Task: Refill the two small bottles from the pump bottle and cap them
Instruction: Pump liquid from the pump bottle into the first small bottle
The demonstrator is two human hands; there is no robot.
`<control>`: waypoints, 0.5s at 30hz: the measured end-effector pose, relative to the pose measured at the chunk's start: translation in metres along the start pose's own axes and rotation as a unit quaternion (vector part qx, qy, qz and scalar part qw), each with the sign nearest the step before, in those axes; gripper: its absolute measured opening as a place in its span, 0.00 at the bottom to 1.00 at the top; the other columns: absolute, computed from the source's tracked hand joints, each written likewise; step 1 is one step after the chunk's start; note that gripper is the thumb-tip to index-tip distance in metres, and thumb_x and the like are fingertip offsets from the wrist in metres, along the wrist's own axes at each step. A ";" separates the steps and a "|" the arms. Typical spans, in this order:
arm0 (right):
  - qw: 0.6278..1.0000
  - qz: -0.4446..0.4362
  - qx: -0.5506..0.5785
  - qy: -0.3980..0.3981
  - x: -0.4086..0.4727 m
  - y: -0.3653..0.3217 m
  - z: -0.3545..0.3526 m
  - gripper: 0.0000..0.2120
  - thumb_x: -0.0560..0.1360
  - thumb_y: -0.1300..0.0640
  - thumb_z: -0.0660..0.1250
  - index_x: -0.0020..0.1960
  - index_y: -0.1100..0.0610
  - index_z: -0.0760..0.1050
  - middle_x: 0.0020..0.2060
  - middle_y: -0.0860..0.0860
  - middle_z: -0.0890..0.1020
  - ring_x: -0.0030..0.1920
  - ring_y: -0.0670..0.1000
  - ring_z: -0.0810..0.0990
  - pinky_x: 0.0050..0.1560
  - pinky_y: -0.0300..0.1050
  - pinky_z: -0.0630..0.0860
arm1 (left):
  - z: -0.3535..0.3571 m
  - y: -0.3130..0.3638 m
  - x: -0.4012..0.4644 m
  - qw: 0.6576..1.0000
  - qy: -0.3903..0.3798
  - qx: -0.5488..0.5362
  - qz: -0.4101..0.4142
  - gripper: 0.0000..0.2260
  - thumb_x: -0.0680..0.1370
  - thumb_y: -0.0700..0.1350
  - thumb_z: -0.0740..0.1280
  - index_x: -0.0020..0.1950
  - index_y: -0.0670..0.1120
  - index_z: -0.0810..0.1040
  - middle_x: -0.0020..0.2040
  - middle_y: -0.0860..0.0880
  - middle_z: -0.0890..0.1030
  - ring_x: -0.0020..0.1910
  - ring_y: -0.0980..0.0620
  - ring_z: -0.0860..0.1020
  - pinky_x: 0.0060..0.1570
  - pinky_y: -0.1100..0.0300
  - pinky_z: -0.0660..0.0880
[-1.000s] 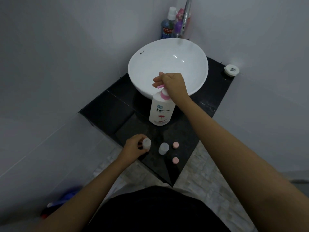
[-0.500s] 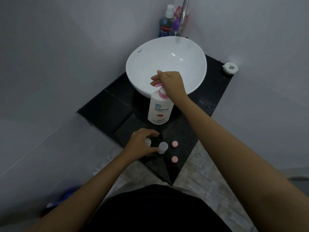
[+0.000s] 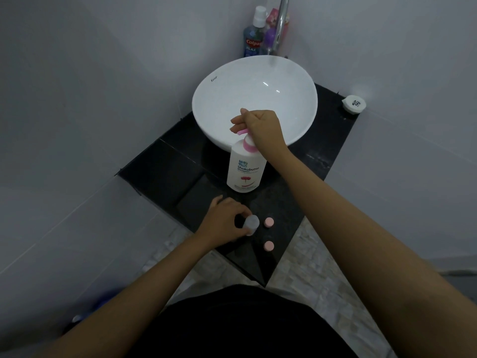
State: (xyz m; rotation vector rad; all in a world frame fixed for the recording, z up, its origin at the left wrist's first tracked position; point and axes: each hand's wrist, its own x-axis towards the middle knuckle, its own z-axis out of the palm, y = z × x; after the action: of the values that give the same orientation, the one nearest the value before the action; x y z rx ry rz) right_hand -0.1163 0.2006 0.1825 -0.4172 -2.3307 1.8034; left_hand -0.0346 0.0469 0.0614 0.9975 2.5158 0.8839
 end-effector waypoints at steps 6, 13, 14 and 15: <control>1.000 0.004 0.005 0.003 0.001 0.001 0.001 0.16 0.77 0.56 0.60 0.34 0.57 0.81 0.30 0.51 0.84 0.33 0.48 0.83 0.57 0.56 0.77 | -0.031 0.004 0.004 0.978 0.083 -0.177 -0.067 0.15 0.67 0.48 0.76 0.52 0.50 0.79 0.50 0.53 0.81 0.50 0.58 0.78 0.53 0.59 0.76; 1.000 -0.008 -0.008 0.003 -0.002 -0.001 0.000 0.16 0.78 0.56 0.59 0.41 0.61 0.82 0.32 0.53 0.84 0.32 0.44 0.82 0.50 0.45 0.77 | -0.092 0.013 0.022 0.951 0.195 -0.231 -0.057 0.13 0.69 0.46 0.74 0.50 0.52 0.76 0.46 0.61 0.80 0.47 0.67 0.78 0.47 0.76 0.72; 1.000 -0.009 -0.010 0.004 -0.003 -0.002 0.000 0.16 0.79 0.56 0.59 0.42 0.62 0.82 0.33 0.54 0.84 0.32 0.44 0.82 0.49 0.43 0.77 | -0.098 0.015 0.025 0.952 0.202 -0.227 -0.048 0.13 0.69 0.45 0.74 0.50 0.53 0.76 0.46 0.61 0.80 0.47 0.67 0.78 0.47 0.77 0.71; 1.000 -0.010 -0.011 0.004 -0.004 -0.003 0.000 0.16 0.79 0.57 0.59 0.44 0.63 0.82 0.34 0.55 0.84 0.32 0.45 0.82 0.49 0.43 0.77 | -0.103 0.016 0.028 0.951 0.208 -0.224 -0.039 0.13 0.69 0.45 0.74 0.50 0.54 0.76 0.46 0.61 0.80 0.46 0.67 0.78 0.46 0.77 0.71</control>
State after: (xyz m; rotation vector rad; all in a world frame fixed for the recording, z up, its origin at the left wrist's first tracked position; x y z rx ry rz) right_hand -0.1131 0.1987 0.1858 -0.4032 -2.3427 1.7654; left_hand -0.0947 0.0307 0.1490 0.6062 2.4614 1.6909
